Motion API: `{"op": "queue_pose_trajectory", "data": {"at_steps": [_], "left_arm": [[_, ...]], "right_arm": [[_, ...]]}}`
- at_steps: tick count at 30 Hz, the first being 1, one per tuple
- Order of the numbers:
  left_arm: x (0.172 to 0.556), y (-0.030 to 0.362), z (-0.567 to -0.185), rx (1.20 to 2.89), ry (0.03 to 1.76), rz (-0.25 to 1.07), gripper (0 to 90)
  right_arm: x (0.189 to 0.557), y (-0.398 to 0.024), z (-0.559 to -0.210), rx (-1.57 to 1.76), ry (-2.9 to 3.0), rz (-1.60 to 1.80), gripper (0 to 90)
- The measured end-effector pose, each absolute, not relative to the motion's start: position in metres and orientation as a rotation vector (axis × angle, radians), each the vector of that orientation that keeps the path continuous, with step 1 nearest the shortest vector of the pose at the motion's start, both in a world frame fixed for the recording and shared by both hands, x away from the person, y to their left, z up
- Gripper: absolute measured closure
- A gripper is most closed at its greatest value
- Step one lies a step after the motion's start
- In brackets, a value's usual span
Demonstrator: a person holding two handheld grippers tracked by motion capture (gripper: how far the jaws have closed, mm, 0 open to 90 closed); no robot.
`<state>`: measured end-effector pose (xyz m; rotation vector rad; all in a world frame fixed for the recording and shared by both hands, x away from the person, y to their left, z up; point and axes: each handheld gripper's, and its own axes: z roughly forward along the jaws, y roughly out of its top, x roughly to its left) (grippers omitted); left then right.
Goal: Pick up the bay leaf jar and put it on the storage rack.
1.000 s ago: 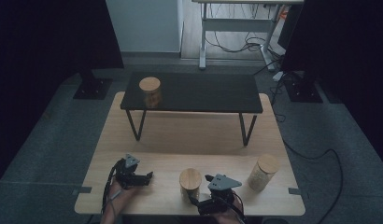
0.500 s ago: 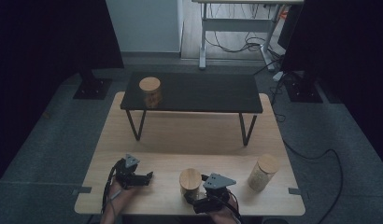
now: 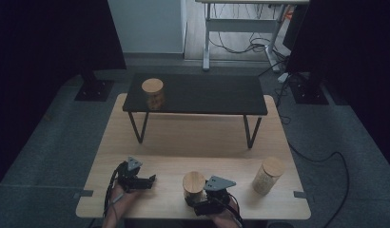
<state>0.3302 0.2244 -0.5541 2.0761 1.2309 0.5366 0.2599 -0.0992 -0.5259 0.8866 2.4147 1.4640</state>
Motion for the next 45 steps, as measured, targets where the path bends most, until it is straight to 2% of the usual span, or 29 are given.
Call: {"op": "queue_pose_trajectory", "data": {"at_steps": [7,17,45], "left_arm": [[0.33,0.224,-0.554,2.075,1.231,0.537,2.8],[0.33,0.224,-0.554,2.075,1.231,0.536,2.7],[0.33,0.224,-0.554,2.076,1.231,0.537,2.7]], "right_arm": [[0.262,-0.097,-0.527,0.879,2.426,1.494,19.8],[0.256,-0.094,-0.521,0.848,2.362,1.442,24.9],[0.261,-0.093,-0.504,0.874,2.326,1.374,25.0]]}}
